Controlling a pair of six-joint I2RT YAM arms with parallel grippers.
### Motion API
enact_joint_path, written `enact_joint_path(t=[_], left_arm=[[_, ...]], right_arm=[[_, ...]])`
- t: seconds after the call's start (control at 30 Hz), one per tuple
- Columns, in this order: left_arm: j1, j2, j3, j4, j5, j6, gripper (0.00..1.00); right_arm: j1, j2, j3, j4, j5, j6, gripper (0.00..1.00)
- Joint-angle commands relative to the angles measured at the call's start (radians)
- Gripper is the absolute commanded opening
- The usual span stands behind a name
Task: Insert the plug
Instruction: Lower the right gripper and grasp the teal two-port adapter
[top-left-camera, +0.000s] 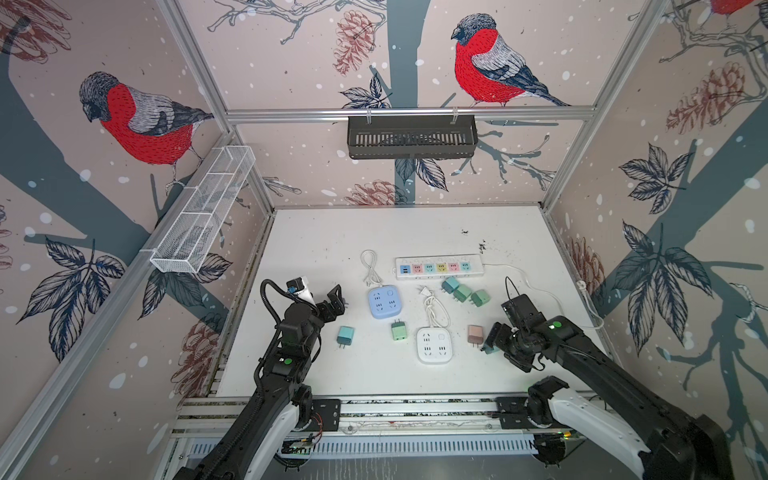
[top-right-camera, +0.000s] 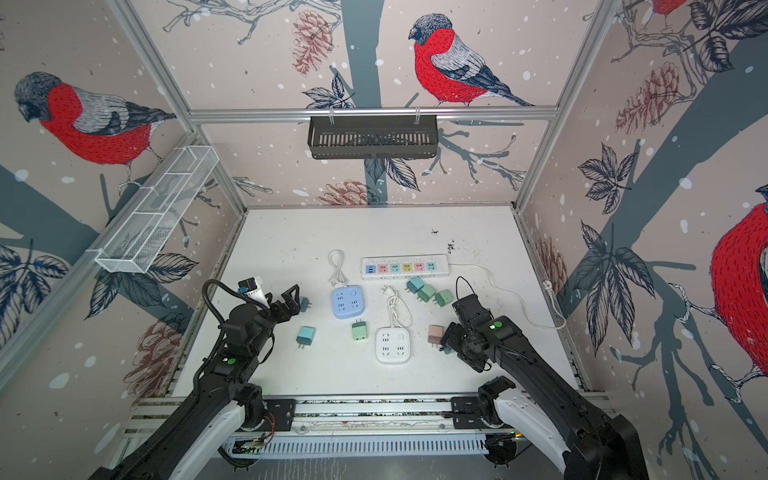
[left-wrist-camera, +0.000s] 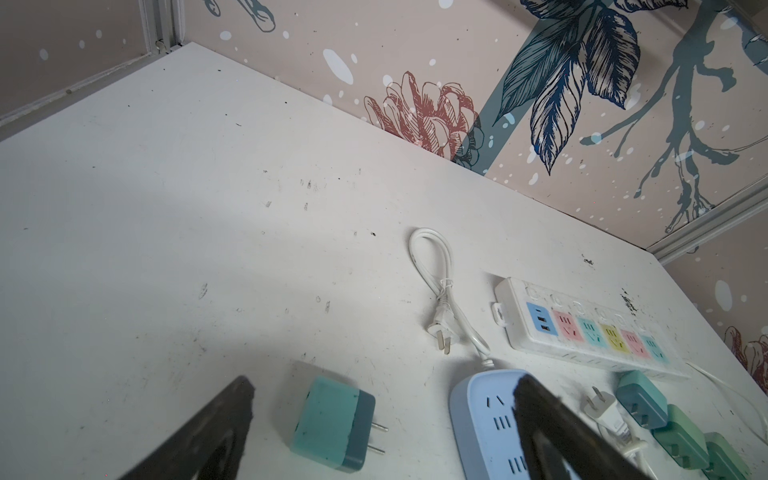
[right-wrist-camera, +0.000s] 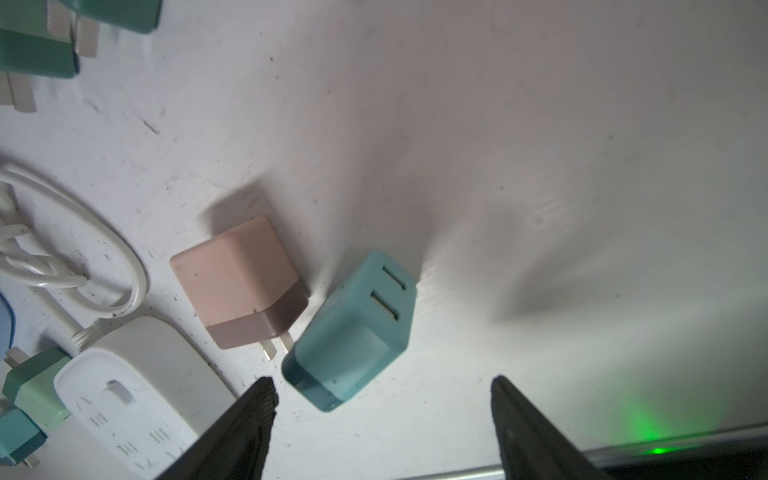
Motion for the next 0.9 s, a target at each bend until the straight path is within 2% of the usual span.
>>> enact_joint_path(t=[0.0, 0.5, 0.73, 0.87], left_arm=[[0.002, -0.003, 0.0, 0.025, -0.001, -0.001, 0.97], [0.001, -0.004, -0.001, 0.026, 0.001, -0.002, 0.97], [0.001, -0.004, -0.001, 0.026, 0.002, -0.004, 0.97], [0.001, -0.004, -0.002, 0.026, 0.002, -0.004, 0.97]], right_arm=[[0.013, 0.02, -0.002, 0.049, -0.011, 0.036, 0.8], [0.006, 0.065, -0.028, 0.1, -0.006, 0.017, 0.67], [-0.004, 0.058, -0.027, 0.075, 0.006, 0.001, 0.4], [-0.004, 0.058, -0.028, 0.069, 0.018, -0.009, 0.37]])
